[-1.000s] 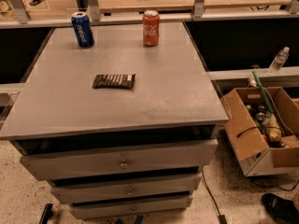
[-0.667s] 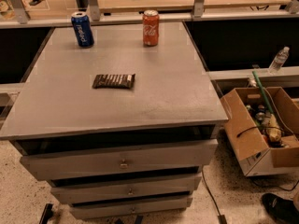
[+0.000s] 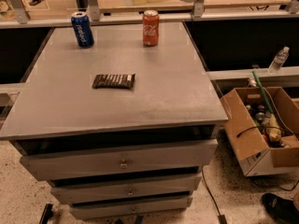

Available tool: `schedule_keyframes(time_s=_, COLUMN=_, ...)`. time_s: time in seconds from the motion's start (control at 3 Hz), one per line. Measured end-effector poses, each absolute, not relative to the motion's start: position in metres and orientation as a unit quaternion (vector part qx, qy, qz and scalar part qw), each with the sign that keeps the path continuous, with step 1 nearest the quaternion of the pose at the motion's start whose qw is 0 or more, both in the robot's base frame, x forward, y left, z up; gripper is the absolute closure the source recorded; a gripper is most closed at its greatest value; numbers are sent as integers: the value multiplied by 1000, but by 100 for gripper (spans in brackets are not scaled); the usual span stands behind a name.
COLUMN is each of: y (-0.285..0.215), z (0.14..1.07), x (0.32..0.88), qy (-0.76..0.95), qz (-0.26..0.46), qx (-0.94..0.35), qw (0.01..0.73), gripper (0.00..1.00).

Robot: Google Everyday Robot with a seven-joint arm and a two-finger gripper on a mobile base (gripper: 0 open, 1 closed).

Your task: Pick pepsi can

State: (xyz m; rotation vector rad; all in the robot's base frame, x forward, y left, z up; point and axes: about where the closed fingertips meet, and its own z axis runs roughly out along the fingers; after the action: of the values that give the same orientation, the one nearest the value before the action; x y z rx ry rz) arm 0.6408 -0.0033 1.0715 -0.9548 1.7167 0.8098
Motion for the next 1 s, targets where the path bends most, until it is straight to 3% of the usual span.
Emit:
schedule_keyframes(time_s=0.67, y=68, z=1040, x=609, qy=703, qz=361, qx=-366, qw=492, gripper=0)
schedule_keyframes(time_s=1.0, y=92, z=1011, x=596, qy=729, qz=337, qx=-336, qw=493, gripper=0)
